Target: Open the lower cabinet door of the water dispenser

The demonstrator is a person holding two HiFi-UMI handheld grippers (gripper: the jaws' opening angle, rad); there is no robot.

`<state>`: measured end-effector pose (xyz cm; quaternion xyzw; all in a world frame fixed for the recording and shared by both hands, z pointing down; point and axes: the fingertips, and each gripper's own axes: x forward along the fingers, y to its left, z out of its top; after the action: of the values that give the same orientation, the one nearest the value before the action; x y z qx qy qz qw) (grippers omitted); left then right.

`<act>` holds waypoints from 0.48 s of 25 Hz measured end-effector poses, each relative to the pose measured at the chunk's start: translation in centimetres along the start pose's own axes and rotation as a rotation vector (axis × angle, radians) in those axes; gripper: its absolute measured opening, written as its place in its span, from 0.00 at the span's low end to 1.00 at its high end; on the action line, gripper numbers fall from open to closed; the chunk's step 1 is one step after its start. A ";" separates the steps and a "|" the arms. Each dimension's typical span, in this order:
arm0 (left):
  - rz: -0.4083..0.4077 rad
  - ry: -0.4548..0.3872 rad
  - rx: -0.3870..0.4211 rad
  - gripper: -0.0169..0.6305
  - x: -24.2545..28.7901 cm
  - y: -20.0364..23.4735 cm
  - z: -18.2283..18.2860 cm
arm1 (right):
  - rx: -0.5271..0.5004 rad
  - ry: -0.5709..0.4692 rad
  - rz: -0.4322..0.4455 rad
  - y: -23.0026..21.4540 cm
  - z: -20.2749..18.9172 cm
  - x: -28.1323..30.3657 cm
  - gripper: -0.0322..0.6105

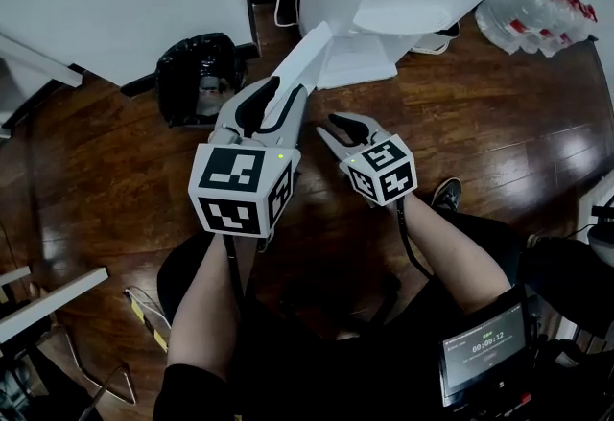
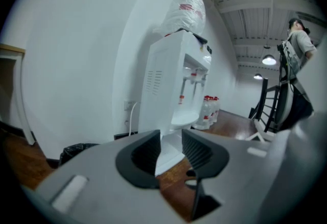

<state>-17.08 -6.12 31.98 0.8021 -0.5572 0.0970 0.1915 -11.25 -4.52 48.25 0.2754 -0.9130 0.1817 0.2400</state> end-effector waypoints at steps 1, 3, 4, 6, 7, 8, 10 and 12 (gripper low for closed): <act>-0.012 0.001 0.006 0.26 0.7 -1.3 0.0 | 0.020 -0.034 -0.039 -1.7 1.0 -1.8 0.23; -0.051 -0.002 0.023 0.26 2.3 -4.5 0.0 | 0.047 -0.111 -0.123 -5.1 3.1 -5.8 0.22; -0.081 -0.008 0.032 0.26 3.2 -6.4 0.2 | 0.056 -0.154 -0.171 -6.8 4.2 -7.8 0.21; -0.148 -0.028 0.057 0.26 4.6 -10.2 0.9 | 0.086 -0.240 -0.269 -10.0 6.3 -12.0 0.19; -0.174 -0.038 0.072 0.26 5.0 -11.8 1.1 | 0.106 -0.277 -0.309 -11.2 7.0 -14.0 0.18; -0.191 -0.044 0.085 0.26 5.4 -13.2 1.0 | 0.122 -0.306 -0.339 -12.1 7.5 -15.7 0.16; -0.208 -0.044 0.101 0.26 6.1 -15.1 0.2 | 0.122 -0.346 -0.368 -12.5 7.7 -18.3 0.11; -0.211 -0.031 0.107 0.26 6.6 -16.4 -1.0 | 0.106 -0.383 -0.368 -12.0 7.6 -20.0 0.10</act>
<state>0.61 -6.33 32.07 0.8668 -0.4666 0.0936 0.1490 7.92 -9.08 33.61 0.4782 -0.8656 0.1271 0.0771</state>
